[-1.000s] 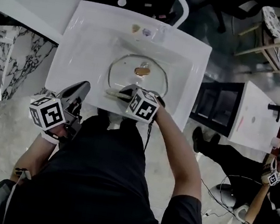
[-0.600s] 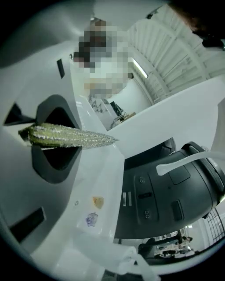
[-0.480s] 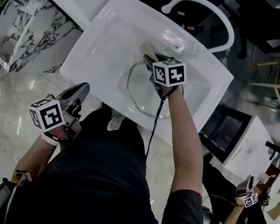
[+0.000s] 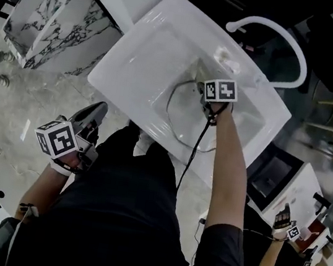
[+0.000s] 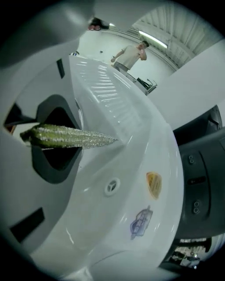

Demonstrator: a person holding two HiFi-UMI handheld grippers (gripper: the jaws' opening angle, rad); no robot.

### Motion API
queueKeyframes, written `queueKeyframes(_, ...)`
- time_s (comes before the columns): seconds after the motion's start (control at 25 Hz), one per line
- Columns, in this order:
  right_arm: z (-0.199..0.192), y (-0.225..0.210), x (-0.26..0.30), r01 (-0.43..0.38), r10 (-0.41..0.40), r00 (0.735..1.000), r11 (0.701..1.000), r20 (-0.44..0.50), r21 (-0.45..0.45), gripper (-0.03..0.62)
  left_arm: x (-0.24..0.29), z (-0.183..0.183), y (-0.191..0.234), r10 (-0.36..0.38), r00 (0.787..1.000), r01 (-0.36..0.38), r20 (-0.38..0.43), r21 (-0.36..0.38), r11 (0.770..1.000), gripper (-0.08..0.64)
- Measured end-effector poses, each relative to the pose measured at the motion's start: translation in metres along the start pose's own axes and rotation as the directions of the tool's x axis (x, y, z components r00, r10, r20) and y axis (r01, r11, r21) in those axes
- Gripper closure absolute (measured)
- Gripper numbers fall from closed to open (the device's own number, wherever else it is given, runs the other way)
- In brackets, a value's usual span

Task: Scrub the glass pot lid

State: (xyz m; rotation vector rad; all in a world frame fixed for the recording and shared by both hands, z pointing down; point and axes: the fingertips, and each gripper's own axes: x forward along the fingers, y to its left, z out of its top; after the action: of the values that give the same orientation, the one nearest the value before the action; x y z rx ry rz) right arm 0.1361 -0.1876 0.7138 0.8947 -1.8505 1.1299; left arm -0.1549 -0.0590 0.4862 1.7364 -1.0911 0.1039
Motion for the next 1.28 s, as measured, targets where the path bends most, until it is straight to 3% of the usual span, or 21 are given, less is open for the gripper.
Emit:
queueKeyframes(0.12,-0.001,-0.011,-0.009,-0.014,0.010,0.998,0.997,0.061,0.074,0.526,0.011,-0.003,-0.013,-0.023,0.999,0.024,-0.024,0.024,0.999,0.558)
queueKeyframes(0.32,0.004,-0.016,-0.011,-0.021,0.012,0.996,0.994,0.091,0.104,0.526,0.025,-0.002,-0.024,-0.038,0.997,0.041,-0.062,0.054,0.998,0.558)
queueKeyframes(0.56,-0.020,-0.053,-0.016,0.068,-0.067,0.998,0.997,-0.017,0.041,0.526,0.031,-0.009,-0.032,-0.036,0.996,0.042,-0.085,0.068,0.997,0.558)
queueKeyframes(0.8,-0.049,-0.081,-0.034,0.087,-0.091,0.996,0.982,0.017,0.166,0.526,0.031,-0.012,-0.028,-0.039,0.995,0.043,-0.095,0.049,0.998,0.558)
queueKeyframes(1.04,-0.080,-0.096,-0.059,0.126,-0.167,0.980,0.941,0.107,0.314,0.526,0.045,-0.014,-0.043,-0.085,0.987,0.095,-0.138,0.072,0.993,0.558)
queueKeyframes(1.28,-0.124,-0.101,-0.092,0.281,-0.351,0.931,0.862,0.097,0.422,0.526,0.067,-0.019,-0.074,-0.157,0.964,0.187,-0.217,0.127,0.974,0.558)
